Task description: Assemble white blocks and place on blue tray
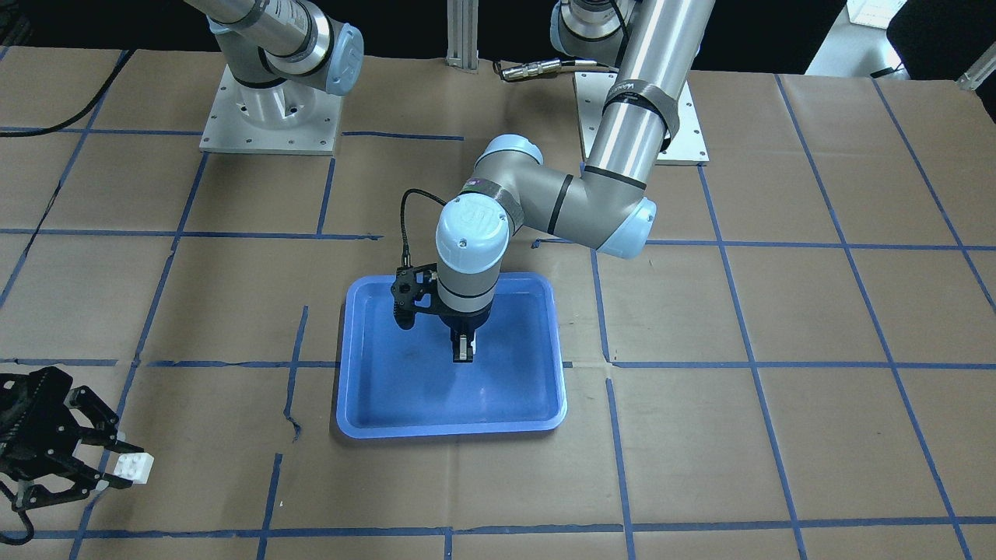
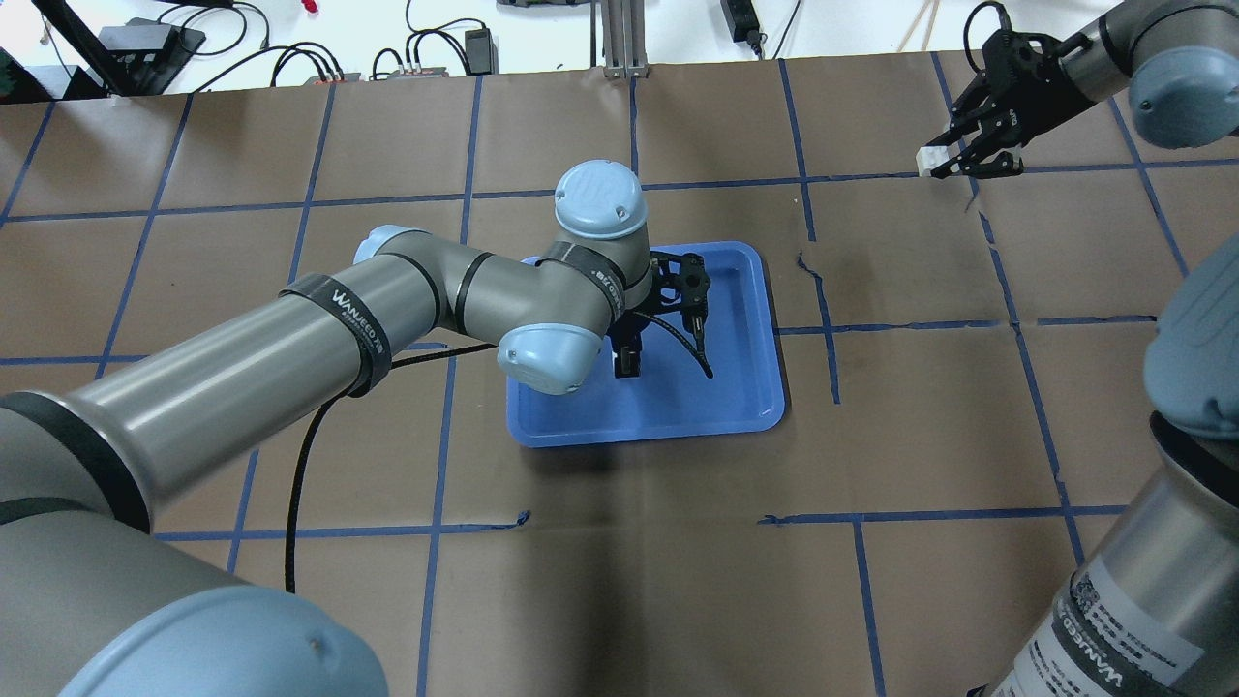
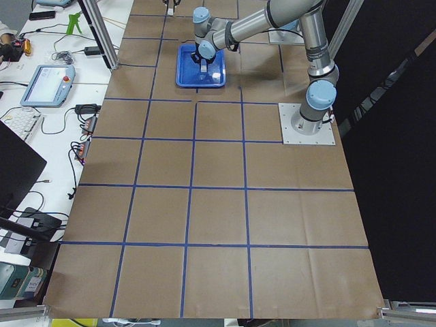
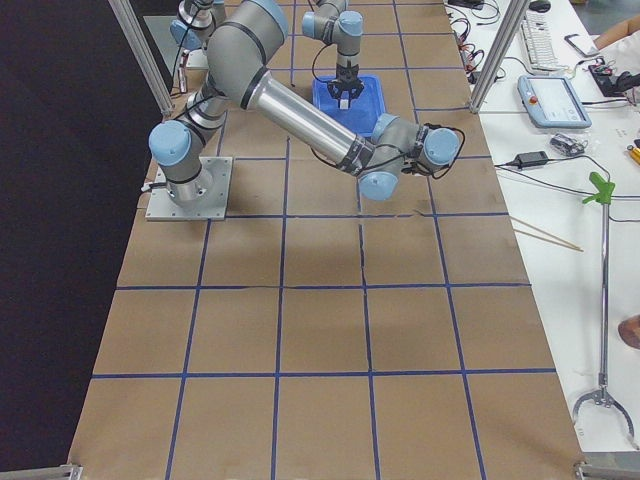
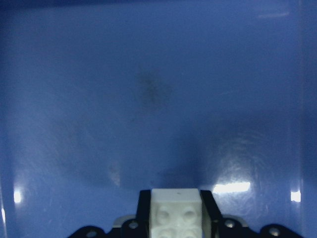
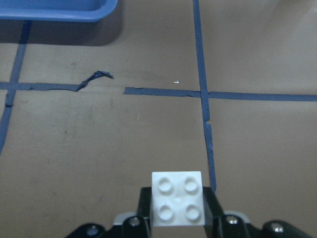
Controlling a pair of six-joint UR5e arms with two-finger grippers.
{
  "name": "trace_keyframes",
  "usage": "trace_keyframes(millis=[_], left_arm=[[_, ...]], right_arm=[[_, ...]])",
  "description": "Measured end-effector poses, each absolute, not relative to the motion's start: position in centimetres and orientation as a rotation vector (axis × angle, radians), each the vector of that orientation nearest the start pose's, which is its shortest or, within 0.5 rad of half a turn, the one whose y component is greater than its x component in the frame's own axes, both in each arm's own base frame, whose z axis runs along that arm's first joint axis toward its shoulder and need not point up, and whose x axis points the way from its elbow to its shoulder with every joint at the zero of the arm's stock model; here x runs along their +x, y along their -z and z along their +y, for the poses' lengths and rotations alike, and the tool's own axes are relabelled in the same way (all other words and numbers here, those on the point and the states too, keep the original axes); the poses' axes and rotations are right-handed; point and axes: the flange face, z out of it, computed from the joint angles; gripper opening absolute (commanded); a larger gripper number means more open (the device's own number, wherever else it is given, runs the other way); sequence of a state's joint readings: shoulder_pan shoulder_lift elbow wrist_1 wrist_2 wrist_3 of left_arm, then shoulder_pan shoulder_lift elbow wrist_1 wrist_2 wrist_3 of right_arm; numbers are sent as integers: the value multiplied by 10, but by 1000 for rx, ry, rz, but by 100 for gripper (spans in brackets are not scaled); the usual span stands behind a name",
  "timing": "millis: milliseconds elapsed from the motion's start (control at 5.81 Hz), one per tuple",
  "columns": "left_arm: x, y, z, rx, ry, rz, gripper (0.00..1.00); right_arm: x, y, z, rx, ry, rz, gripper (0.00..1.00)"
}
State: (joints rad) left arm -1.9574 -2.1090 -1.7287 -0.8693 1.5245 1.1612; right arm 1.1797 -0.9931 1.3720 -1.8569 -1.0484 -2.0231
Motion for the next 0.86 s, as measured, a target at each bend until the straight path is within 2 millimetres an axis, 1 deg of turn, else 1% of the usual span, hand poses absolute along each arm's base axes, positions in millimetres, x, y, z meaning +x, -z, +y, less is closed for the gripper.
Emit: trace_keyframes(millis=[172, 344, 516, 689, 861], left_arm=[[-361, -178, -520, 2211, 36, 2288, 99], [-360, -186, -520, 2192, 48, 2298, 99], [-357, -211, -521, 2161, 52, 2324, 99], [-343, -252, -519, 2122, 27, 2368, 99], [-311, -309, -515, 2047, -20, 2451, 99]], right_arm=[[-85, -300, -691, -2015, 648, 1935, 28], [-75, -312, -669, -2014, 643, 1928, 28], [-63, -319, -643, -2006, 637, 1920, 28], [-53, -317, -624, -1992, 630, 1913, 27], [-42, -312, -612, -1984, 620, 1898, 27]])
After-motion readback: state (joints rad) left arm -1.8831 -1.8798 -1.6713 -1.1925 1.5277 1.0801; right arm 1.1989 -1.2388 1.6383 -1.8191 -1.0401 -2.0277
